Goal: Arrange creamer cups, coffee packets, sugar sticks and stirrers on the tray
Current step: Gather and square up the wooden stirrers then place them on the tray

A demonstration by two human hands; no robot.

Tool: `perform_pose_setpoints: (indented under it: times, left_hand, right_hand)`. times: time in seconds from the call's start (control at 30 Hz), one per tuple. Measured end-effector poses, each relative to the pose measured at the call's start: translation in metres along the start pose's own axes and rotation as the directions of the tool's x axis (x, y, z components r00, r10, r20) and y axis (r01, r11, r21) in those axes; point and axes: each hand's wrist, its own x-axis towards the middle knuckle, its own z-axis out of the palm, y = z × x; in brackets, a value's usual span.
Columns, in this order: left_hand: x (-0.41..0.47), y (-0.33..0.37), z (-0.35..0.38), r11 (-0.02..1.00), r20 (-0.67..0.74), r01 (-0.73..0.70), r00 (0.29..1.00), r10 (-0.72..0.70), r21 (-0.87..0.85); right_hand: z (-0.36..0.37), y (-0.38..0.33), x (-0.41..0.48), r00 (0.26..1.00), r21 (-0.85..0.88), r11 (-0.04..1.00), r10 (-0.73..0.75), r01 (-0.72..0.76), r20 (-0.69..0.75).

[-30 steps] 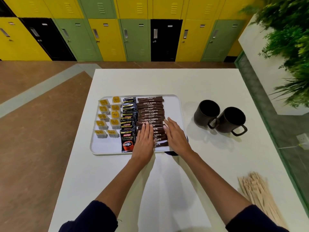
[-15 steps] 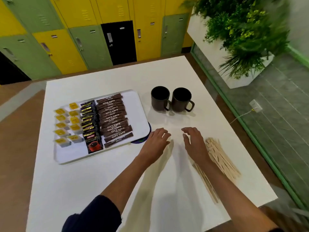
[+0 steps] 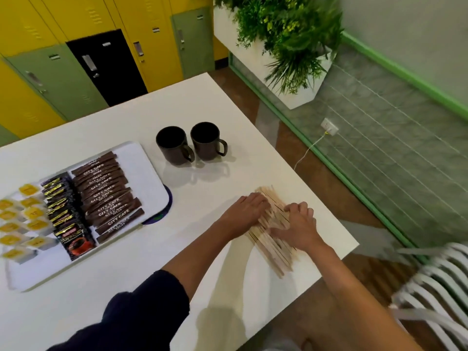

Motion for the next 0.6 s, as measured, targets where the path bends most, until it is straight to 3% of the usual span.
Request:
perform_pose_setpoints:
  times: [0.17, 0.33, 0.6]
  left_hand:
    - [0.017, 0.009, 0.002, 0.998, 0.084, -0.06, 0.995, 0.057, 0.024]
    - [0.024, 0.011, 0.001, 0.995, 0.017, -0.091, 0.996, 0.09, 0.048]
    - [0.027, 0.007, 0.003, 0.984, 0.026, -0.052, 0.999, 0.048, 0.173]
  right_hand:
    - [0.01, 0.007, -0.005, 1.0, -0.021, 1.0, -0.012, 0.012, 0.008]
    - [0.018, 0.008, -0.004, 0.998, 0.008, 0.999, -0.042, 0.042, -0.047]
    - [0.027, 0.005, 0.002, 0.998, 0.043, 0.997, -0.063, 0.064, -0.023]
